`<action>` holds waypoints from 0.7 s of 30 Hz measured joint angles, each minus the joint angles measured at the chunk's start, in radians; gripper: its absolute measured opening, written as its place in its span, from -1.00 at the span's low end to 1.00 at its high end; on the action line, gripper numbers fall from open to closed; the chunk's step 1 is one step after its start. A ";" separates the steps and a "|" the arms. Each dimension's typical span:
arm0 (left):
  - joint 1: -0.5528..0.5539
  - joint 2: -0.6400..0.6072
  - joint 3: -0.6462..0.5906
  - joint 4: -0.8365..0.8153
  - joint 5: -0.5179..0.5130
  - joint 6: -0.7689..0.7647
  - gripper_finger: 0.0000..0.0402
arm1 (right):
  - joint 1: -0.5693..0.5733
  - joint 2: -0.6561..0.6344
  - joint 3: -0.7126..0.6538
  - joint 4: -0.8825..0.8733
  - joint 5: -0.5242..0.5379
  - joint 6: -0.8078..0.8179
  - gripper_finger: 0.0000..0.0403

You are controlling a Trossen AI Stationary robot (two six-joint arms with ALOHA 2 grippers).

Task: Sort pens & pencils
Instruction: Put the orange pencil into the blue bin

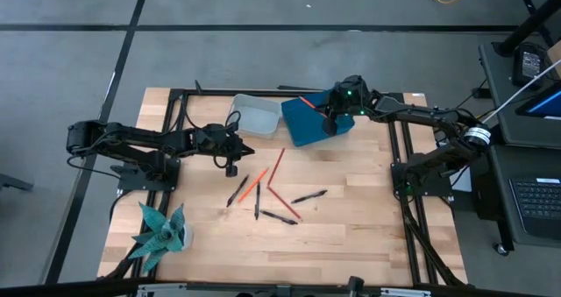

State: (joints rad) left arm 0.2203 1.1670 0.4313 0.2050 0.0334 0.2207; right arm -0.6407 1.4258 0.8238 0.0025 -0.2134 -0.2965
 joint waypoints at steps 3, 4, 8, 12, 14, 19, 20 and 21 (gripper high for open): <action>0.000 0.000 0.000 0.000 0.000 0.000 -0.93 | 0.000 0.000 0.000 -0.028 0.000 0.000 -0.87; 0.000 0.000 0.000 0.000 0.000 0.000 -0.93 | 0.000 0.000 0.000 -0.047 0.000 0.000 -0.87; 0.000 0.000 0.000 0.000 0.000 0.000 -0.93 | 0.000 0.000 0.000 -0.128 0.003 0.000 -0.87; 0.000 0.000 0.000 0.019 0.000 0.000 -0.93 | 0.000 0.000 0.000 -0.166 0.011 0.000 -0.87; 0.000 0.000 0.000 0.028 0.000 0.000 -0.93 | -0.002 0.000 0.000 -0.178 0.013 -0.001 -0.87; 0.000 0.000 0.000 0.034 0.000 0.000 -0.93 | -0.018 0.000 0.000 -0.224 0.032 -0.001 -0.87; 0.000 0.000 0.000 0.034 0.000 0.000 -0.93 | -0.020 0.000 0.000 -0.227 0.036 -0.001 -0.87; 0.000 0.000 0.000 0.034 0.000 0.000 -0.93 | -0.023 0.000 0.000 -0.230 0.036 -0.001 -0.87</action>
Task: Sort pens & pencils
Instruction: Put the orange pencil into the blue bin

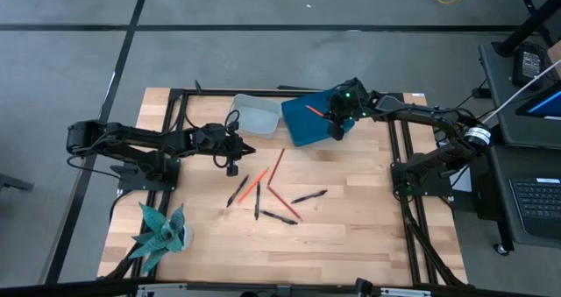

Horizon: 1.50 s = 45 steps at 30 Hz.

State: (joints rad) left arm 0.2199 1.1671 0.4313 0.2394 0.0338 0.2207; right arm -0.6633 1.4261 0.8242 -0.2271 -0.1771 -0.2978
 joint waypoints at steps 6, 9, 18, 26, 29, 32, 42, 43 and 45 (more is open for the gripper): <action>0.000 0.000 0.000 0.013 0.000 0.000 -0.93 | -0.005 0.002 0.013 -0.051 0.001 -0.023 -0.87; 0.000 0.000 0.000 0.022 0.000 0.000 -0.93 | -0.005 0.018 0.053 -0.095 0.001 -0.027 -0.87; 0.000 0.000 0.000 0.025 0.000 0.000 -0.93 | -0.005 0.160 0.205 -0.264 -0.007 -0.071 -0.87; 0.000 0.000 0.000 0.024 0.000 0.000 -0.93 | -0.005 0.275 0.300 -0.319 -0.009 -0.100 -0.87; 0.000 0.000 0.000 0.023 0.000 0.000 -0.93 | -0.005 0.320 0.335 -0.359 -0.010 -0.103 -0.87; 0.000 0.000 0.000 0.023 0.000 0.000 -0.93 | -0.005 0.359 0.366 -0.388 -0.010 -0.106 -0.87; 0.000 0.000 0.000 0.023 0.000 0.000 -0.93 | -0.005 0.387 0.390 -0.432 -0.026 -0.107 -0.87; 0.000 0.000 0.000 0.023 0.000 0.000 -0.93 | -0.005 0.387 0.390 -0.435 -0.026 -0.107 -0.87; 0.000 0.000 0.000 0.023 0.000 0.000 -0.93 | -0.005 0.387 0.390 -0.435 -0.026 -0.106 -0.87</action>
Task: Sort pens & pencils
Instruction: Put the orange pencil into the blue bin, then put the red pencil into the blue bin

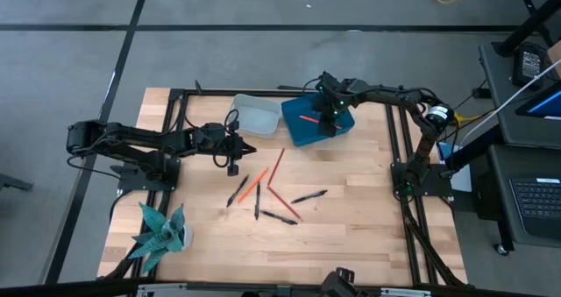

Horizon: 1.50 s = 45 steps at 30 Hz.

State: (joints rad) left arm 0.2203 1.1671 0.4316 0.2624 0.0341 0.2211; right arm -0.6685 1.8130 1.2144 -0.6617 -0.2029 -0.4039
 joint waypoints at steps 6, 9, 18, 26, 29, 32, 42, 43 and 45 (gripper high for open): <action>0.000 0.000 0.000 0.000 0.000 -0.001 -0.93 | -0.001 0.000 0.000 0.000 0.000 0.005 -0.87; 0.000 0.000 0.000 0.000 0.000 -0.001 -0.93 | -0.001 0.000 0.000 0.001 0.000 0.006 -0.87; 0.000 0.000 0.000 0.000 0.000 -0.002 -0.93 | -0.001 0.000 0.000 0.009 -0.010 0.007 -0.73; 0.000 0.000 0.000 0.000 0.000 -0.008 -0.93 | -0.001 0.000 0.000 0.026 -0.010 0.010 -0.64; 0.000 0.000 0.000 0.000 0.000 -0.008 -0.93 | -0.001 -0.001 0.000 0.046 -0.010 0.024 -0.63; 0.000 0.000 0.000 0.001 0.000 -0.008 -0.93 | -0.001 -0.001 0.000 0.053 -0.010 0.045 -0.63; 0.000 0.000 0.000 0.030 0.000 -0.022 -0.93 | 0.005 -0.003 0.000 0.068 -0.018 0.085 -0.63; 0.000 0.000 0.000 0.030 0.000 -0.026 -0.93 | 0.007 -0.003 0.000 0.070 -0.028 0.086 -0.63; 0.000 0.000 0.000 0.030 0.000 -0.027 -0.93 | 0.015 -0.003 0.000 0.070 -0.046 0.085 -0.63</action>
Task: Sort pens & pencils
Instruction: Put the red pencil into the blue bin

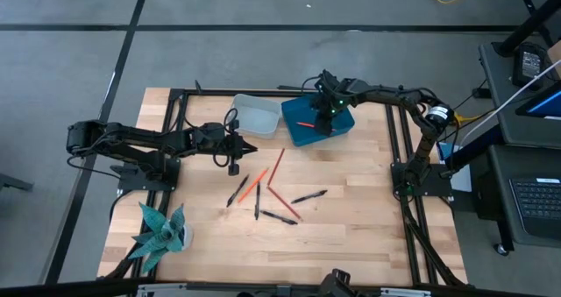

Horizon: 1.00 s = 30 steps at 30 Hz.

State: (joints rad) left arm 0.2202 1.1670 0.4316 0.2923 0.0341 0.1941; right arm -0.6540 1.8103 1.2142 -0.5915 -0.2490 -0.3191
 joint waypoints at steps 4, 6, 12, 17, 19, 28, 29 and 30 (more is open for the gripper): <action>0.000 0.000 0.000 0.037 0.000 0.000 -0.93 | 0.023 -0.009 -0.001 -0.004 -0.015 -0.001 -0.63; 0.000 0.000 0.000 0.067 0.000 0.003 -0.93 | 0.034 -0.028 -0.001 -0.002 -0.016 0.000 -0.63; -0.008 -0.023 0.000 0.074 0.000 0.001 -0.93 | 0.081 -0.135 -0.001 0.029 -0.016 0.006 -0.63; -0.033 -0.072 0.000 0.045 0.002 0.002 -0.93 | 0.134 -0.255 -0.049 0.143 -0.018 0.029 -0.63; -0.041 -0.109 -0.003 0.029 0.000 0.018 -0.93 | 0.153 -0.319 -0.106 0.196 -0.018 0.047 -0.63; -0.049 -0.398 -0.165 0.035 -0.001 -0.042 -0.93 | 0.260 -0.559 -0.417 0.554 -0.016 0.182 -0.63; -0.055 -0.430 -0.184 0.040 -0.001 -0.051 -0.93 | 0.275 -0.576 -0.449 0.608 -0.016 0.192 -0.63; -0.060 -0.458 -0.200 0.040 -0.001 -0.054 -0.93 | 0.291 -0.588 -0.476 0.656 -0.016 0.206 -0.63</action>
State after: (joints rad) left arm 0.1599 0.7086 0.2319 0.3320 0.0331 0.1401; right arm -0.3627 1.2226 0.7381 0.0643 -0.2647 -0.1130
